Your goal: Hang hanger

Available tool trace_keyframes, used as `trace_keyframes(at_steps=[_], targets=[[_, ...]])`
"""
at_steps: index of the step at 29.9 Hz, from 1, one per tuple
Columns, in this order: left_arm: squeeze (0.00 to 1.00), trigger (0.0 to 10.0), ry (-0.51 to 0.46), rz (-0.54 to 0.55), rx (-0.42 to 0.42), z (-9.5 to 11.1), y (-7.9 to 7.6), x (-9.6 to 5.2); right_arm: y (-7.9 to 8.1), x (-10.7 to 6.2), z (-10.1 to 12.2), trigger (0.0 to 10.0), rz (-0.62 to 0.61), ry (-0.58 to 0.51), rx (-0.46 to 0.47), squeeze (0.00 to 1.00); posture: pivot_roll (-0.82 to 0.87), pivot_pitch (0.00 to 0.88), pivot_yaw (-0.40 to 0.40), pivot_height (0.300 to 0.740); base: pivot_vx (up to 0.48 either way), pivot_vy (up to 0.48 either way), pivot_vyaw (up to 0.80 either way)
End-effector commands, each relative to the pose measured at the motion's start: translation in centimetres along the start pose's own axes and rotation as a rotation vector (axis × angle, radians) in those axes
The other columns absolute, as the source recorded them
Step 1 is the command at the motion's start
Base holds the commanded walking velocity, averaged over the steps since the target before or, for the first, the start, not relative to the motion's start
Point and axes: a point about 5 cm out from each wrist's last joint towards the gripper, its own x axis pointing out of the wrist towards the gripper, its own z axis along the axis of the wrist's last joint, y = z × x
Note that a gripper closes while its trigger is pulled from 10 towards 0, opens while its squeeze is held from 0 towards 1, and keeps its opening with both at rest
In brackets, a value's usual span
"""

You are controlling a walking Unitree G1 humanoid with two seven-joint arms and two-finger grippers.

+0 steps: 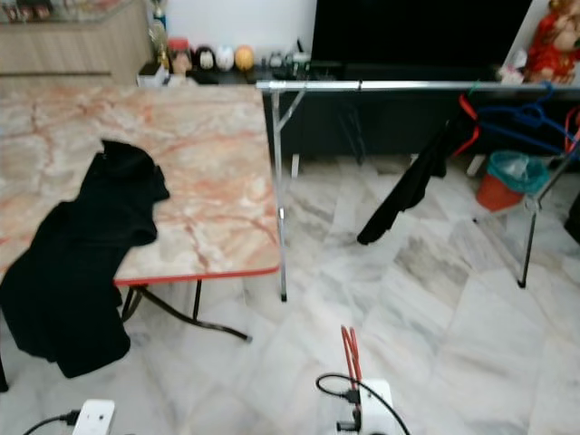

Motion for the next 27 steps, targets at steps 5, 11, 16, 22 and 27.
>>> trace_keyframes(at_steps=[5,11,16,22,27], targets=[[0.00,10.0,-0.001,-0.017,0.002,-0.11,-0.70,0.05,-0.96,-0.07,0.06,10.0,-0.022,-0.012,0.004,0.00,-0.01,0.000,-0.021,0.740,0.000,-0.371,0.00],[0.00,10.0,-0.003,-0.014,0.005,-0.13,-0.57,0.03,-0.90,-0.09,-0.04,10.0,-0.023,-0.010,0.006,0.00,-0.01,0.000,-0.020,0.740,0.000,-0.373,0.00],[0.00,10.0,-0.005,-0.009,0.005,-0.01,-0.48,0.06,-0.89,-0.10,-0.09,10.0,-0.022,-0.009,0.007,0.00,-0.01,0.002,-0.020,0.740,0.000,-0.256,0.00],[0.00,10.0,-0.017,-0.007,0.000,0.34,-0.58,0.17,-0.85,-0.10,-0.05,10.0,-0.020,-0.012,0.005,0.00,-0.01,0.005,-0.017,0.740,0.000,0.000,0.00],[0.00,10.0,-0.017,-0.003,-0.005,0.34,-0.64,0.19,-0.81,-0.09,0.01,10.0,-0.020,-0.018,0.012,0.00,0.00,0.009,-0.016,0.740,0.000,0.000,0.00]])
